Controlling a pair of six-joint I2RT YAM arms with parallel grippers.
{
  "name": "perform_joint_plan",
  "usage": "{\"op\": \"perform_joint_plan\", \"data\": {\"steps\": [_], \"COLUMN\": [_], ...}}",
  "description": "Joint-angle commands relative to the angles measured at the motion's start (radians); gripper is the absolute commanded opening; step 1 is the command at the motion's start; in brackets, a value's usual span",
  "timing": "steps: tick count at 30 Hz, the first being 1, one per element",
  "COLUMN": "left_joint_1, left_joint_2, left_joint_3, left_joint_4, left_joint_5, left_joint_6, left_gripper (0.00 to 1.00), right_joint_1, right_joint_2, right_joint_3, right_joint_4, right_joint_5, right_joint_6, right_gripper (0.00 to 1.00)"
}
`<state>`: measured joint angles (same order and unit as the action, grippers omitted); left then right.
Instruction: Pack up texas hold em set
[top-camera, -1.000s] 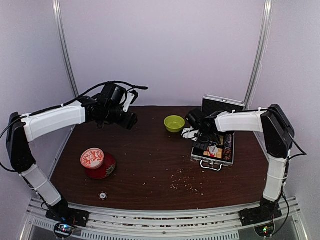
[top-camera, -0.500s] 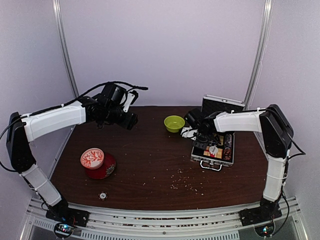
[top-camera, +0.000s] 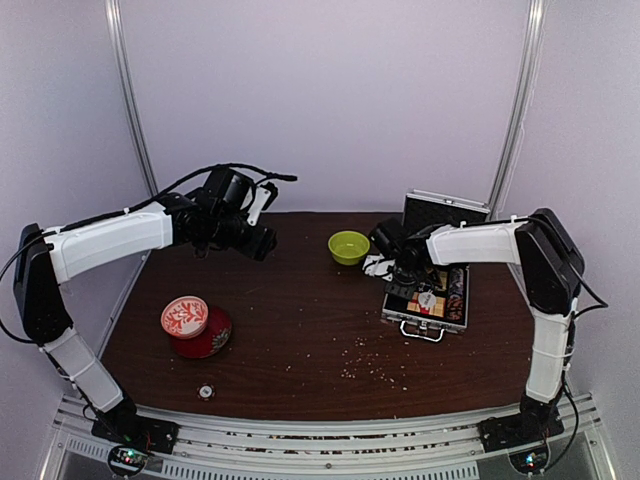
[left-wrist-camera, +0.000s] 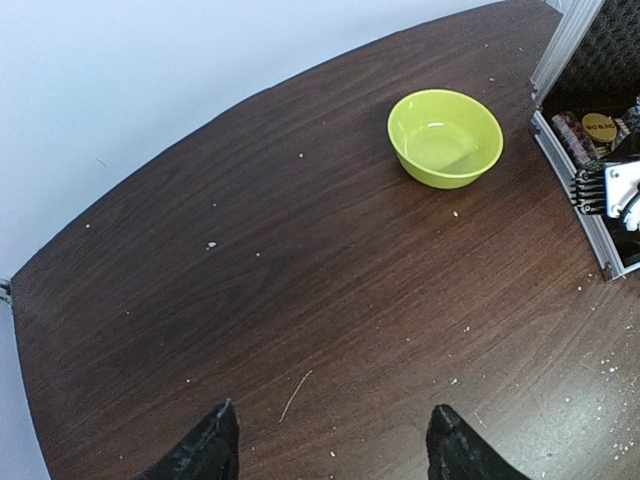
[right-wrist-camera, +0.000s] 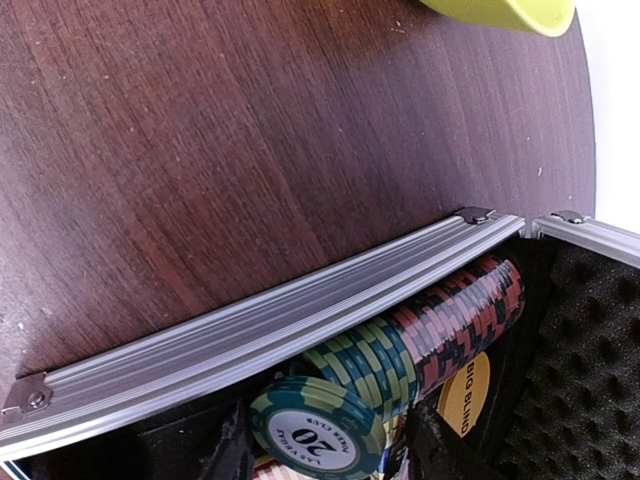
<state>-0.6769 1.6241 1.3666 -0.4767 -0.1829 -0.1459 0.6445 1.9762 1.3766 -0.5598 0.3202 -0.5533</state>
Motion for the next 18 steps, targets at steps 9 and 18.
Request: {"op": "perform_joint_plan", "data": {"steps": [9,18], "left_joint_1": [-0.001,0.000], "left_joint_2": [0.004,0.003], "left_joint_3": [0.023,0.023], "left_joint_4": [0.010,0.009], "left_joint_5": [0.019,0.023], "left_joint_6": [0.012,0.011], "left_gripper": [0.65,0.65], "right_joint_1": [-0.005,-0.005], "right_joint_2": [-0.004,-0.017], "right_joint_3": [0.012,0.012], "right_joint_4": [-0.022,-0.036], "right_joint_5": [-0.006,-0.028], "right_joint_6": [0.003,0.009], "right_gripper": [0.57,0.60]}}
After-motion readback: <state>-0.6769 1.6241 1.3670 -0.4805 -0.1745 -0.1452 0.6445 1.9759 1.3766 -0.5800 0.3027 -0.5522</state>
